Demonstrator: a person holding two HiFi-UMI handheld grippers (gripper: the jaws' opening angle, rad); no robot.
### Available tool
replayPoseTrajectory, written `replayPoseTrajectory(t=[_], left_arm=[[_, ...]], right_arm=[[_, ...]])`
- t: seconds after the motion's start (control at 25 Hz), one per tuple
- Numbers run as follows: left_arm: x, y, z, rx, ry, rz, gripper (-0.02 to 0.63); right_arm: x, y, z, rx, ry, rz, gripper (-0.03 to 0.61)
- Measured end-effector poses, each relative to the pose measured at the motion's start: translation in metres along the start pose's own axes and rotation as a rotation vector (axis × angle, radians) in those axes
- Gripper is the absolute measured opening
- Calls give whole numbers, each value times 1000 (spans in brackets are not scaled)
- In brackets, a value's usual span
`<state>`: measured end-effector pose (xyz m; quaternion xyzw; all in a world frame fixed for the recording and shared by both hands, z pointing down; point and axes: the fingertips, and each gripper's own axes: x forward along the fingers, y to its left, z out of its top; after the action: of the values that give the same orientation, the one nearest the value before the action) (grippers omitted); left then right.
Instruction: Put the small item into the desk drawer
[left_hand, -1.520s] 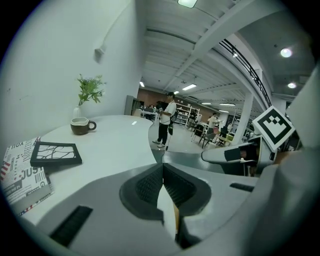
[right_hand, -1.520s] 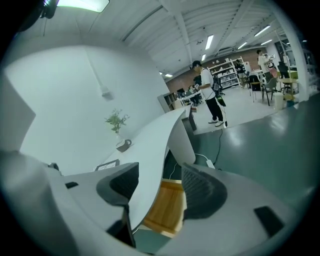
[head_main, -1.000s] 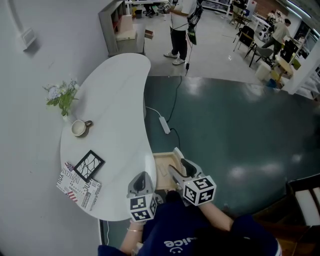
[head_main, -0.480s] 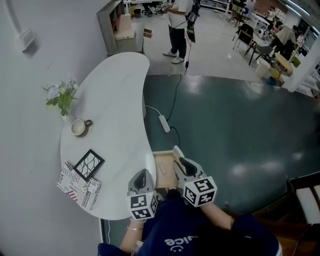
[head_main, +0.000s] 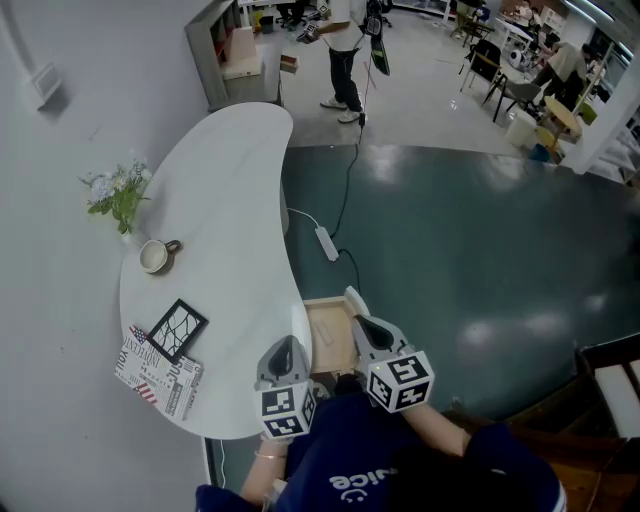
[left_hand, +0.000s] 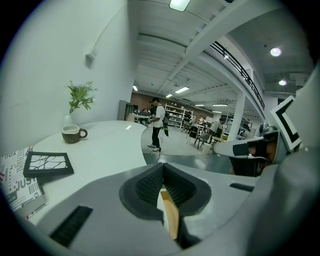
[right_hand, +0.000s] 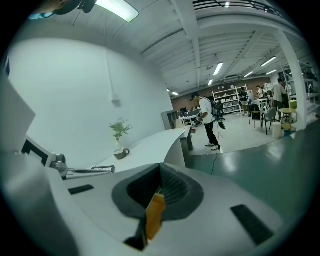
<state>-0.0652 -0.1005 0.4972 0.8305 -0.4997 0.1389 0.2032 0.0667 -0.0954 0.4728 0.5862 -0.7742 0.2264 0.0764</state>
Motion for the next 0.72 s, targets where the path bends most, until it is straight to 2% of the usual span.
replayPoseTrajectory(t=[0.72], left_arm=[[-3, 7, 1, -5, -4, -1, 5]], right_arm=[[0, 9, 3, -90, -16, -11, 6]])
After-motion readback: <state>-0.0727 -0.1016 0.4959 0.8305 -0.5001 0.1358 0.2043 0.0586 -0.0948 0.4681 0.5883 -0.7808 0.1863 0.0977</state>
